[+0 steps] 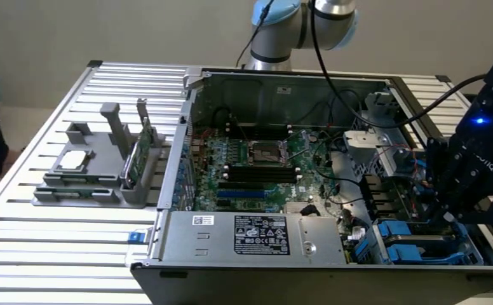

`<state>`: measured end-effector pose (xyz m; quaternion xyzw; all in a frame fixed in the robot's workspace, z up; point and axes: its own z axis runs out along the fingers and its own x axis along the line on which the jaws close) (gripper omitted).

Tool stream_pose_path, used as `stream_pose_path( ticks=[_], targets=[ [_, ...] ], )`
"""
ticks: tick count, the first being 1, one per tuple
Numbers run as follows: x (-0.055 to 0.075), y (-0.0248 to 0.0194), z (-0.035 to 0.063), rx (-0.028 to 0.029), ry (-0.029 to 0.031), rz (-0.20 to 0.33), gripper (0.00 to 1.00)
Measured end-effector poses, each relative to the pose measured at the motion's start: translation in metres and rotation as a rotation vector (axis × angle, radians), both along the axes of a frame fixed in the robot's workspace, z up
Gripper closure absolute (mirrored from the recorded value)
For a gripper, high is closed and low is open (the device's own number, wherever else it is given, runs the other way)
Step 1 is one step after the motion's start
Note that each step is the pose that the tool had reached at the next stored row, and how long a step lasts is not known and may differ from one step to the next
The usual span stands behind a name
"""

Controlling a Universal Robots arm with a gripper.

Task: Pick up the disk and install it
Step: 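Insert the disk into the insertion slot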

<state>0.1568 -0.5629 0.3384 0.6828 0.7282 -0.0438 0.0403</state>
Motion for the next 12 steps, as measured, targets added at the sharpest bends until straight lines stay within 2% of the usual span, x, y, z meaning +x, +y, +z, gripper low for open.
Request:
stream_pose_path(
  ticks=[6,12],
  targets=[
    [0.0007,0.0041,-0.0008,-0.0099,0.0,-0.015,0.83],
    [0.0035,0.0047,-0.001,-0.0137,0.0022,-0.02,0.83]
  ],
)
